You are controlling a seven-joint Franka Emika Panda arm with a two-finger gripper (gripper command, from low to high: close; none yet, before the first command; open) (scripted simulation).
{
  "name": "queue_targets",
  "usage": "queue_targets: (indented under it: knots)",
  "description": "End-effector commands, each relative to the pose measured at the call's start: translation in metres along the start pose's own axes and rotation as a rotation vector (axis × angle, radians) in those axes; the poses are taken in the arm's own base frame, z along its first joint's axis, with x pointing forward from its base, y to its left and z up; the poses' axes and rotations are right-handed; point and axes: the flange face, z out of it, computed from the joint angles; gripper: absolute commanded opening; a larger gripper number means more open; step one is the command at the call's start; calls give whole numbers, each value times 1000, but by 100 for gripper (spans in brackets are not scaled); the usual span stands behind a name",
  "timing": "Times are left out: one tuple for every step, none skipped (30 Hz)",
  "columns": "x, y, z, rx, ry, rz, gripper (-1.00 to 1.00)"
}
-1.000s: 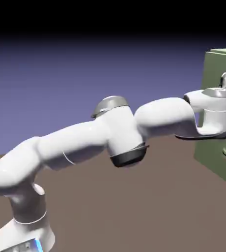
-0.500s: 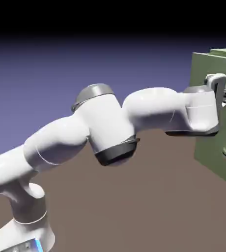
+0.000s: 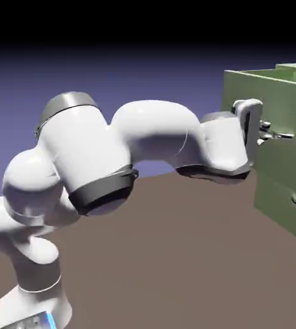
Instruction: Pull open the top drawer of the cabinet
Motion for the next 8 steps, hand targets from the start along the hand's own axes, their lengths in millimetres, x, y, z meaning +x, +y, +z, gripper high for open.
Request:
queue_targets:
  knots:
    - [0, 0, -9, -1, 1, 0, -100]
    - [0, 0, -19, -1, 1, 0, -100]
    - [0, 0, -29, -1, 1, 0, -100]
    - [0, 0, -37, -1, 1, 0, -100]
    - [0, 0, -37, -1, 1, 0, 100]
    - [0, 0, -37, -1, 1, 0, 100]
    - [0, 0, -47, -1, 1, 2, 100]
    - [0, -1, -57, -2, 1, 3, 100]
